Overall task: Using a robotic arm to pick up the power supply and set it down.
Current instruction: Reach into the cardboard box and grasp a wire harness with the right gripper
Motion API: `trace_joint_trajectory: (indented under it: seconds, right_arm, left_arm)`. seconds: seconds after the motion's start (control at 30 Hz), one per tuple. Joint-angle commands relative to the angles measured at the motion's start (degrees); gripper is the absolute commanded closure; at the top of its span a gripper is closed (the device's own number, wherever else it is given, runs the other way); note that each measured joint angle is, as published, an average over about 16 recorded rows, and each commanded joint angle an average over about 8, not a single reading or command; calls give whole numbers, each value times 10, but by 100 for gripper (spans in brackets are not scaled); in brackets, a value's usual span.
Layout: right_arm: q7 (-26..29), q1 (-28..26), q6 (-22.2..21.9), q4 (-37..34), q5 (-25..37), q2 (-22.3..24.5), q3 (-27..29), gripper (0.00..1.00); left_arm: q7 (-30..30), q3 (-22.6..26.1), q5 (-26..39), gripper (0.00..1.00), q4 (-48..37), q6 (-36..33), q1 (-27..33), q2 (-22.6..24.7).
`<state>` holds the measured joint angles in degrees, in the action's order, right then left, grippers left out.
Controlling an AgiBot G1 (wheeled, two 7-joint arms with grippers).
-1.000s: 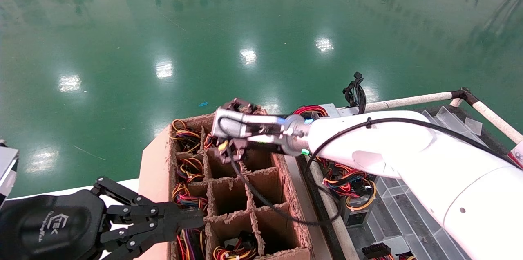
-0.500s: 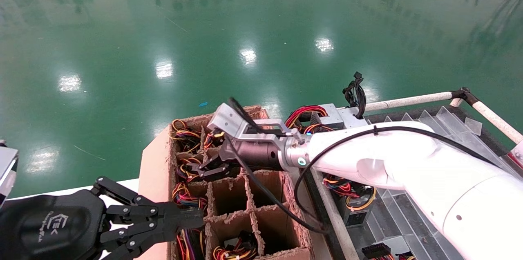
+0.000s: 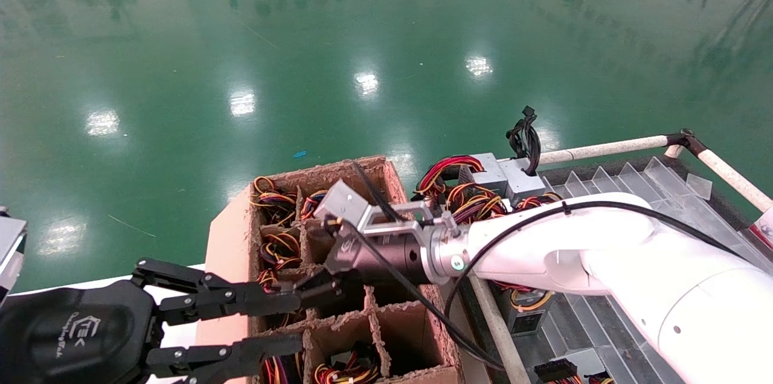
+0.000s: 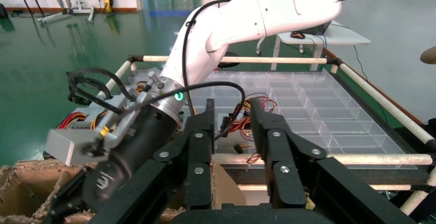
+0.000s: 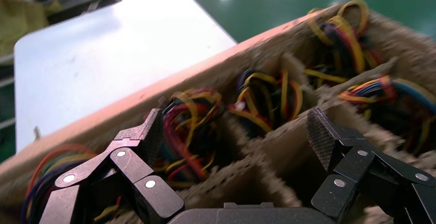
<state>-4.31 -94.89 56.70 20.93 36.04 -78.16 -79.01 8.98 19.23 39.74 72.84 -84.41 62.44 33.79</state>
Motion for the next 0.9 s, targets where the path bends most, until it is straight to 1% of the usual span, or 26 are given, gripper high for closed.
trace_joint_trajectory:
  seconds: [0.03, 0.1, 0.13, 0.17, 0.27, 0.33, 0.37, 0.4, 0.43, 0.9]
  right_arm:
    - [-2, 0, 10, -2, 2, 0, -6, 1]
    - [-6, 0, 17, -4, 1, 0, -8, 5]
    - [-8, -1, 20, -5, -1, 0, -9, 12]
    - [-10, -1, 23, -6, -3, 0, -9, 22]
    - [-13, -2, 34, -9, -10, 1, -9, 59]
    - [-14, 0, 41, -11, -14, 0, -9, 82]
    - [-15, 1, 44, -11, -16, 0, -10, 92]
    - [-15, 2, 48, -11, -18, 0, -10, 97]
    - [-16, 3, 51, -10, -19, 0, -11, 100]
    - [-11, 17, 63, -2, -35, 0, -25, 100]
  left_arm:
    - [0, 0, 0, 11, 0, 0, 0, 0]
    - [0, 0, 0, 6, 0, 0, 0, 0]
    - [0, 0, 0, 4, 0, 0, 0, 0]
    - [0, 0, 0, 2, 0, 0, 0, 0]
    - [0, 0, 0, 0, 0, 0, 0, 0]
    - [0, 0, 0, 0, 0, 0, 0, 0]
    - [0, 0, 0, 0, 0, 0, 0, 0]
    - [0, 0, 0, 0, 0, 0, 0, 0]
    - [0, 0, 0, 0, 0, 0, 0, 0]
    - [0, 0, 0, 0, 0, 0, 0, 0]
